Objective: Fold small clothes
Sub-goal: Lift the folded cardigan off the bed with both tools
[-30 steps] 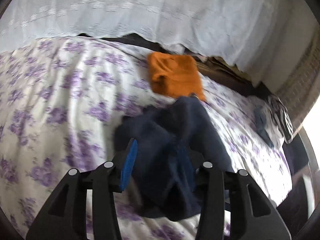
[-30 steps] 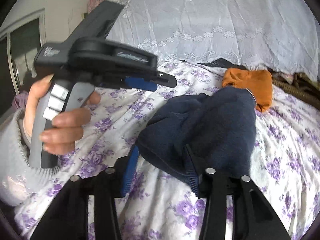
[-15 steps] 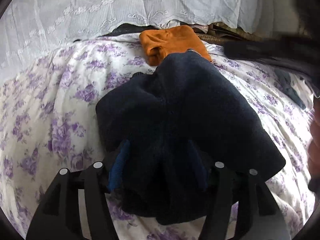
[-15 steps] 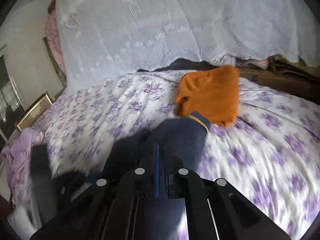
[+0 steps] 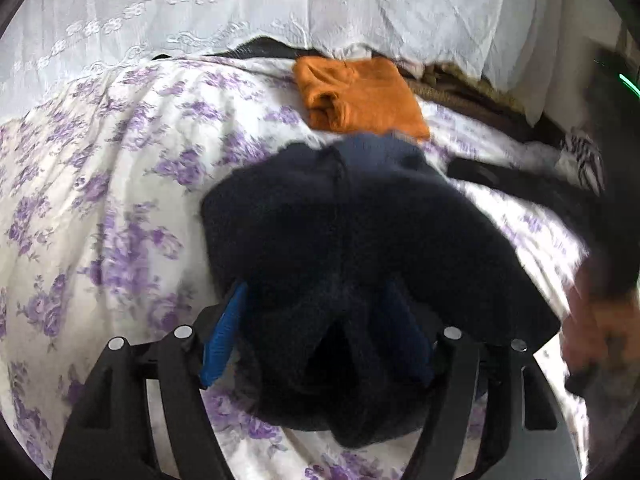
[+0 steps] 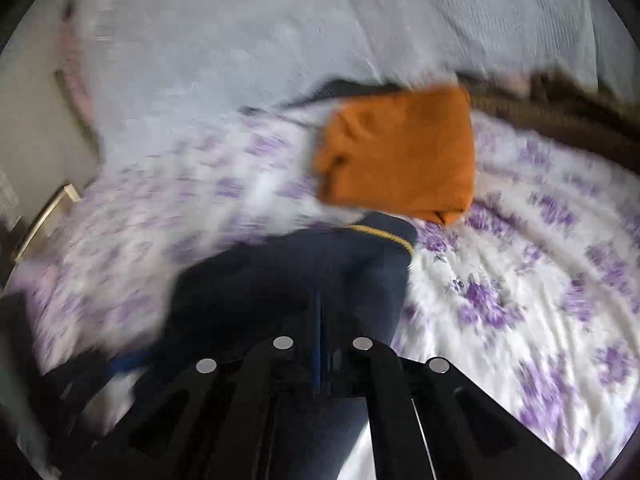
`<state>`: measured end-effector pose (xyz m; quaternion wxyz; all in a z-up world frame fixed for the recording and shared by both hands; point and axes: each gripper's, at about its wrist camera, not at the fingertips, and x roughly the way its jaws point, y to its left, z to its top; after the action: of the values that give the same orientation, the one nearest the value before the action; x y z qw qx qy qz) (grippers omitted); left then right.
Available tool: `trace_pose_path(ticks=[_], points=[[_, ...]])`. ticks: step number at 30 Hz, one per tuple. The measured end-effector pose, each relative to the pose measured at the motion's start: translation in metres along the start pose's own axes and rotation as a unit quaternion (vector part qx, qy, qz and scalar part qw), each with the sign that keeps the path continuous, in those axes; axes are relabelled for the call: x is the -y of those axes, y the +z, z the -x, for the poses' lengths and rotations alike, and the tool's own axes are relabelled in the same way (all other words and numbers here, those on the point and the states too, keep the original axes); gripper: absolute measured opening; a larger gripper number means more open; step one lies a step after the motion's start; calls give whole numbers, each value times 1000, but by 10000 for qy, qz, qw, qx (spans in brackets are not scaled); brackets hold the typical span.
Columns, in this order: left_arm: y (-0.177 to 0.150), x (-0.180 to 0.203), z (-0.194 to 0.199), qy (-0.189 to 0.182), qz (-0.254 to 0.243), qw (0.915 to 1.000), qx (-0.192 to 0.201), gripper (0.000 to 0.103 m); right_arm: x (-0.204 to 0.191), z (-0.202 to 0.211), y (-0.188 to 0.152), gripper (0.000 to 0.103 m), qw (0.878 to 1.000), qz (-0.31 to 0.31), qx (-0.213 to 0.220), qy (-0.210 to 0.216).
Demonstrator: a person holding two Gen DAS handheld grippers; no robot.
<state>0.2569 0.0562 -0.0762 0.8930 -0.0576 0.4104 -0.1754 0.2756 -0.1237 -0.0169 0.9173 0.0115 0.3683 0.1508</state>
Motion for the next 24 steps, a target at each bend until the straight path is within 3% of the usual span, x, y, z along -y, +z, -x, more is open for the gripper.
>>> trace_pose_path(ticks=[3, 6, 9, 12, 19, 22, 24], points=[[3, -11, 10, 231, 259, 9992, 204, 73, -9, 21, -28, 4, 9997, 212, -101, 73], [0, -14, -14, 305, 269, 9987, -314, 92, -6, 13, -53, 3, 9991, 329, -157, -230], [-2, -1, -14, 696, -26, 9973, -230, 93, -2, 10, -50, 3, 9997, 98, -158, -167], [-2, -3, -13, 689, -1, 9974, -221, 93, -7, 11, -50, 3, 9989, 306, -227, -286], [4, -9, 9, 315, 267, 9991, 103, 87, -11, 36, -10, 4, 9990, 384, 96, -187], [7, -8, 5, 212, 269, 9994, 87, 87, -13, 20, 19, 4, 9991, 358, 89, -184], [6, -8, -6, 363, 233, 9991, -65, 87, -12, 0, 34, 4, 9995, 272, -4, -129]])
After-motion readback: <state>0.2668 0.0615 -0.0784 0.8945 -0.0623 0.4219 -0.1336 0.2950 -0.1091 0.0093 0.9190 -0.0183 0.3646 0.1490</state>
